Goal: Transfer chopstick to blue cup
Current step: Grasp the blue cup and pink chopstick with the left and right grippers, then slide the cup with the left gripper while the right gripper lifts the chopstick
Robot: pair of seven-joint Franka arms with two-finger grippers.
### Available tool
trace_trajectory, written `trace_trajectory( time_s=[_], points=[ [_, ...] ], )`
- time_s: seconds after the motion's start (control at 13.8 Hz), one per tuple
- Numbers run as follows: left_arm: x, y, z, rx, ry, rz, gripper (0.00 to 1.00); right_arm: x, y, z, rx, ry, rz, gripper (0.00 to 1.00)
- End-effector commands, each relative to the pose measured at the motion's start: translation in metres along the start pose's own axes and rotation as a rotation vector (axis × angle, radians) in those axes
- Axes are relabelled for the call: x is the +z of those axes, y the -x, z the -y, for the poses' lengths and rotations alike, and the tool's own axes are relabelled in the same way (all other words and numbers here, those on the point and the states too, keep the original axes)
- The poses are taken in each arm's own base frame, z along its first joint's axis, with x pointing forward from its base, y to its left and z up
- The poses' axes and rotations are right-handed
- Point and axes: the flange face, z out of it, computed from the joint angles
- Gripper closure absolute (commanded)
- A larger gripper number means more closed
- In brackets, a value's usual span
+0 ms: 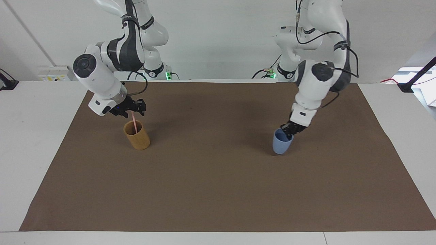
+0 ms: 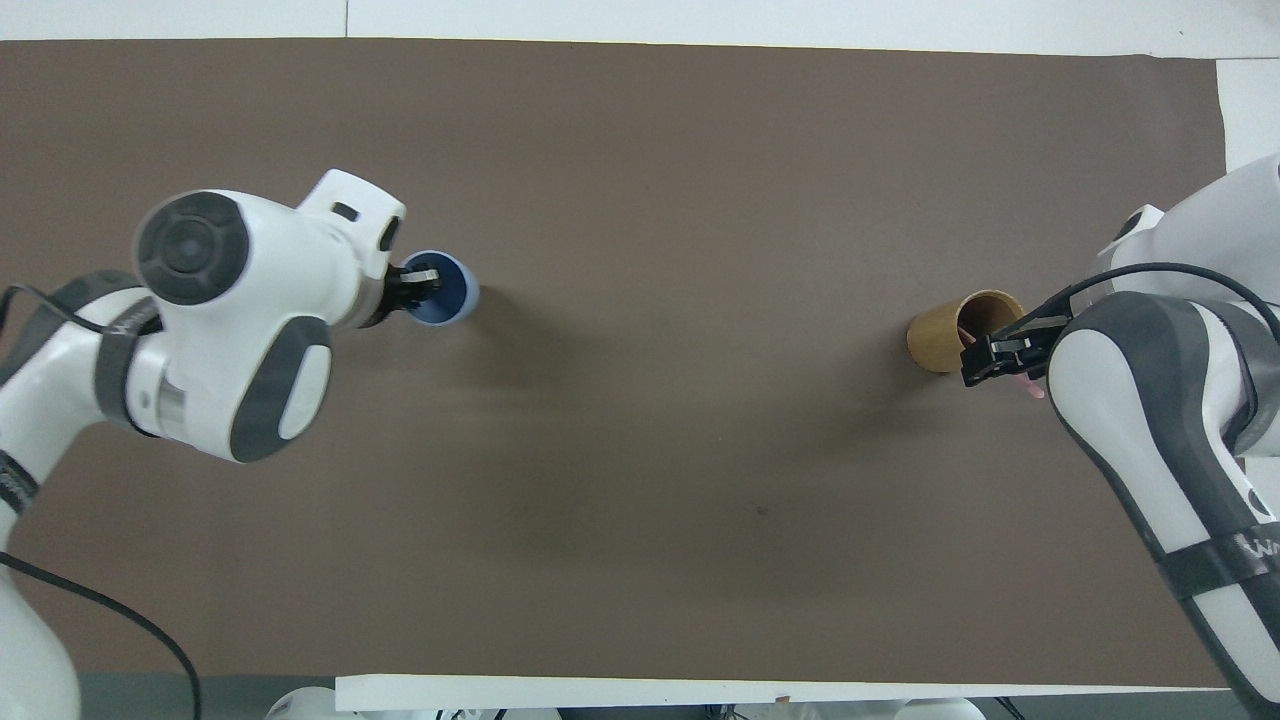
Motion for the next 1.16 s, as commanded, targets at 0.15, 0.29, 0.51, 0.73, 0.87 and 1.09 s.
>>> trace_trajectory(
  time_s=[0.15,0.29,0.51,0.73,0.87,1.09],
  points=[
    [0.018,0.064,-0.059,-0.005,-0.034,0.047,0.99,0.002,0.009,-0.005,-0.032,0.032,0.022,0.75],
    [0.028,0.062,-0.057,-0.011,-0.048,0.059,0.37,0.000,0.008,-0.006,-0.040,0.053,0.024,1.00],
    [0.019,0.060,-0.057,-0.023,-0.060,0.067,0.00,-0.007,0.007,-0.007,-0.042,0.059,0.034,1.00],
    [-0.061,0.022,-0.040,-0.081,-0.090,0.084,0.00,-0.054,0.001,-0.006,-0.041,0.063,0.090,1.00],
    [-0.115,-0.017,0.004,-0.168,-0.126,0.103,0.00,-0.110,0.005,0.000,-0.045,0.065,0.105,1.00],
    [-0.184,-0.064,0.117,-0.137,-0.091,0.069,0.00,-0.187,0.029,0.034,-0.083,0.043,0.076,1.00]
  ],
)
